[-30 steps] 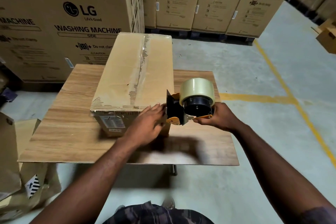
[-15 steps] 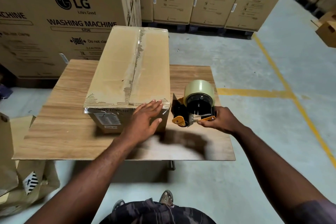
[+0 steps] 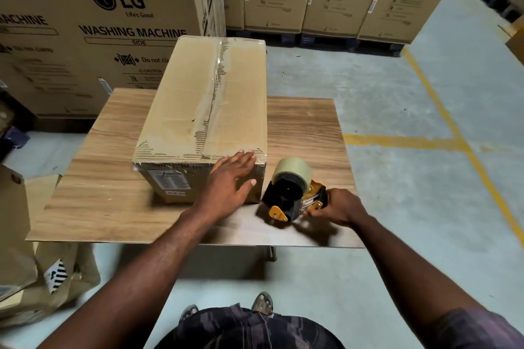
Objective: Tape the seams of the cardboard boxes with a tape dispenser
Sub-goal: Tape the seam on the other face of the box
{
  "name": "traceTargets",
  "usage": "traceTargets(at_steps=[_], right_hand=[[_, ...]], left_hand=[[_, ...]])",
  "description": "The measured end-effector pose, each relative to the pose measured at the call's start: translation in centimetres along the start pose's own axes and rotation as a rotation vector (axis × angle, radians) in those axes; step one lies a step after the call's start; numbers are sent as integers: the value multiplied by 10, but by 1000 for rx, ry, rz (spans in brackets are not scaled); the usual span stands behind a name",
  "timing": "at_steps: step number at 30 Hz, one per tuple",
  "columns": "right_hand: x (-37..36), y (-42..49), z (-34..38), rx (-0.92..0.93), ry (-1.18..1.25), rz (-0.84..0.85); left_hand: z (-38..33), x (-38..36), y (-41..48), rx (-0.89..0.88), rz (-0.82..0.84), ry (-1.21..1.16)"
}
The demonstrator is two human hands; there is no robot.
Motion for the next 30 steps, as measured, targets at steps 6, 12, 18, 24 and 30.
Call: traceTargets(at_steps=[6, 12, 18, 24, 30], right_hand=[[-32, -5, 13, -445, 536, -42], [-55, 13, 26, -759, 980, 2], [-30, 6, 79, -526, 506, -395], [-49, -1, 143, -82, 1158, -230], [-70, -14, 176, -52, 1048, -411]], left_hand=[[0, 0, 0, -2, -36, -25], [1, -3, 0, 16, -55, -39], [-1, -9, -1, 46, -138, -69], [-1, -9, -1, 35, -158, -69], [-3, -7, -1, 59, -145, -72]])
Point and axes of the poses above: each hand's wrist, its own y-axis towards the middle knuckle, its own x-axis out of the back of the hand, z = x × y, the point moved 1 cm from there along y, towards the middle knuckle, and after that the axes turned 12 degrees about -z, right-handed, at the moved point
